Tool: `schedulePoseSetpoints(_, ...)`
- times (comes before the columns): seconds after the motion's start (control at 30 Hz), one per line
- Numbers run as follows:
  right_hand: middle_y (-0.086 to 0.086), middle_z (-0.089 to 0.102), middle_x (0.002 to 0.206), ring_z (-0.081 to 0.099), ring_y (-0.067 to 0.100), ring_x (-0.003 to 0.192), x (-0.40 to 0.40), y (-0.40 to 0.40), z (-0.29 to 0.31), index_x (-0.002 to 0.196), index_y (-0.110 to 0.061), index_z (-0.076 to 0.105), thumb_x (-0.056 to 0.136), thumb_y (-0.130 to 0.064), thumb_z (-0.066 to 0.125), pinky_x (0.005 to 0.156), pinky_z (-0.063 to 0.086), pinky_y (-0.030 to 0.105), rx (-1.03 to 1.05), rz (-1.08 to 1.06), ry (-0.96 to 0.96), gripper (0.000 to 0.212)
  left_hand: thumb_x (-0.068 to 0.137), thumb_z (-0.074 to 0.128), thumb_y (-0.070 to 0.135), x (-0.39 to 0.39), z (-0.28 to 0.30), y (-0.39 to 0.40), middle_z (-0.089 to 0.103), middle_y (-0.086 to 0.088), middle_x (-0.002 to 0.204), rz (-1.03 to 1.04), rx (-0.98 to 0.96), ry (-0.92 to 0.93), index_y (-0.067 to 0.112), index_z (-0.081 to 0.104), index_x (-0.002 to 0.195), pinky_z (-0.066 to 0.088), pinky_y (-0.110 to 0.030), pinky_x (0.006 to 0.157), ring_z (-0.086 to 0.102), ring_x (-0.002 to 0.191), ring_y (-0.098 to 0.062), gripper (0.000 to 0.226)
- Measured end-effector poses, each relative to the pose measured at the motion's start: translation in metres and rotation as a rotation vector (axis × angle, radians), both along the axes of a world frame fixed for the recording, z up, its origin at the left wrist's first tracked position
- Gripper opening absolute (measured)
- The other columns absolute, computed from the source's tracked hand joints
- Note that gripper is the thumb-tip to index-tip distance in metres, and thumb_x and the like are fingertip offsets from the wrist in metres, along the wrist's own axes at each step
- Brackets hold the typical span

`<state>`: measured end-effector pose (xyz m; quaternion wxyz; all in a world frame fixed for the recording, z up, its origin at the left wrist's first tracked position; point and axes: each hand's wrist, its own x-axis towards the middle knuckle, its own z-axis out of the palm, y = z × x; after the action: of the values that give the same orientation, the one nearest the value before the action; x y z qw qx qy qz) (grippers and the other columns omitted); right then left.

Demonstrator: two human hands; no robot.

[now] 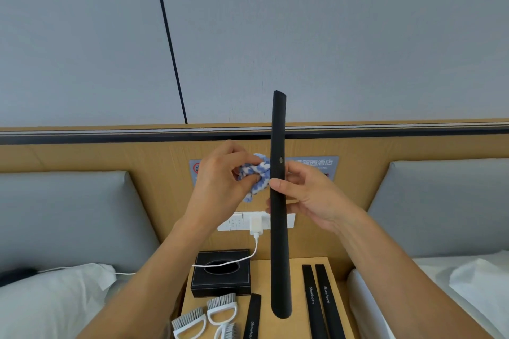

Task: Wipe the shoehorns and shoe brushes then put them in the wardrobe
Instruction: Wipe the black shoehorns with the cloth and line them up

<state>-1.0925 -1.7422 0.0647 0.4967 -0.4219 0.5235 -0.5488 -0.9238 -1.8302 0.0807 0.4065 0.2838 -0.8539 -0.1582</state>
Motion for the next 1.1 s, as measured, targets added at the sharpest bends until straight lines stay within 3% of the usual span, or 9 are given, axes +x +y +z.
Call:
schedulePoseSetpoints(0.13,0.004,0.073,0.092,0.07,0.021,0.091,-0.002,0.003,0.001,0.114,-0.015,0.068,0.08,-0.019,0.075,0.087,0.059,0.048,0.035,0.02,-0.118,0.035,0.08,0.078,0.014,0.004,0.001,-0.003,0.059,0.01,0.094,0.011,0.024,0.039,0.019,0.076,0.099,0.042,-0.002,0.067,0.057,0.082,-0.003,0.021)
schedulePoseSetpoints(0.23,0.005,0.074,0.102,0.069,0.024,0.1,-0.004,0.005,0.002,0.116,-0.019,0.069,0.089,-0.005,0.067,0.08,0.061,0.041,0.057,-0.011,-0.176,0.03,0.08,0.077,0.016,0.007,0.009,-0.001,0.06,0.008,0.095,0.029,0.018,0.113,0.019,0.075,0.101,0.043,-0.004,0.066,0.058,0.082,-0.004,0.021)
schedulePoseSetpoints(0.37,0.005,0.075,0.105,0.071,0.022,0.102,-0.003,0.006,0.005,0.121,-0.024,0.066,0.092,-0.001,0.063,0.074,0.06,0.036,0.048,-0.058,-0.129,0.037,0.08,0.078,0.011,0.004,0.026,0.006,0.058,0.005,0.094,0.007,-0.091,0.155,0.018,0.075,0.102,0.045,-0.01,0.066,0.055,0.078,-0.004,0.023)
schedulePoseSetpoints(0.5,0.008,0.073,0.114,0.07,0.023,0.107,0.004,0.007,0.008,0.122,-0.019,0.064,0.095,0.005,0.054,0.086,0.06,0.042,0.026,-0.006,-0.091,0.036,0.079,0.077,0.004,-0.006,0.033,0.012,0.058,-0.003,0.089,-0.05,-0.177,0.082,0.013,0.077,0.099,0.038,-0.007,0.066,0.052,0.078,-0.007,0.022)
schedulePoseSetpoints(0.6,0.005,0.072,0.116,0.07,0.023,0.108,0.006,0.011,0.011,0.119,-0.019,0.065,0.095,0.01,0.051,0.083,0.061,0.037,-0.01,0.029,-0.073,0.041,0.08,0.076,0.006,-0.011,0.032,0.013,0.058,-0.004,0.088,-0.057,-0.17,0.031,0.013,0.077,0.099,0.036,0.0,0.062,0.053,0.075,-0.01,0.02)
schedulePoseSetpoints(0.83,0.012,0.076,0.107,0.074,0.03,0.097,0.004,0.013,0.008,0.116,-0.017,0.068,0.088,0.01,0.062,0.076,0.063,0.04,-0.112,-0.141,-0.042,0.039,0.082,0.076,0.009,-0.018,0.02,0.018,0.058,-0.001,0.091,-0.136,-0.179,0.005,0.015,0.076,0.102,0.035,0.002,0.057,0.052,0.075,-0.006,0.021)
schedulePoseSetpoints(1.0,0.01,0.076,0.109,0.073,0.026,0.101,0.003,0.015,0.008,0.123,-0.013,0.065,0.089,0.01,0.061,0.079,0.062,0.038,-0.087,-0.099,0.049,0.042,0.084,0.07,0.001,-0.02,0.032,0.012,0.058,-0.004,0.092,-0.097,-0.184,0.081,0.009,0.076,0.102,0.038,0.002,0.059,0.052,0.076,-0.007,0.02)
schedulePoseSetpoints(1.1,0.007,0.077,0.108,0.073,0.024,0.101,0.004,0.015,0.008,0.122,-0.017,0.065,0.089,0.01,0.061,0.078,0.062,0.037,-0.075,-0.07,0.1,0.044,0.086,0.067,-0.002,-0.021,0.05,0.003,0.055,-0.003,0.092,-0.08,-0.152,0.128,0.005,0.075,0.103,0.039,0.0,0.057,0.053,0.072,0.003,0.02)
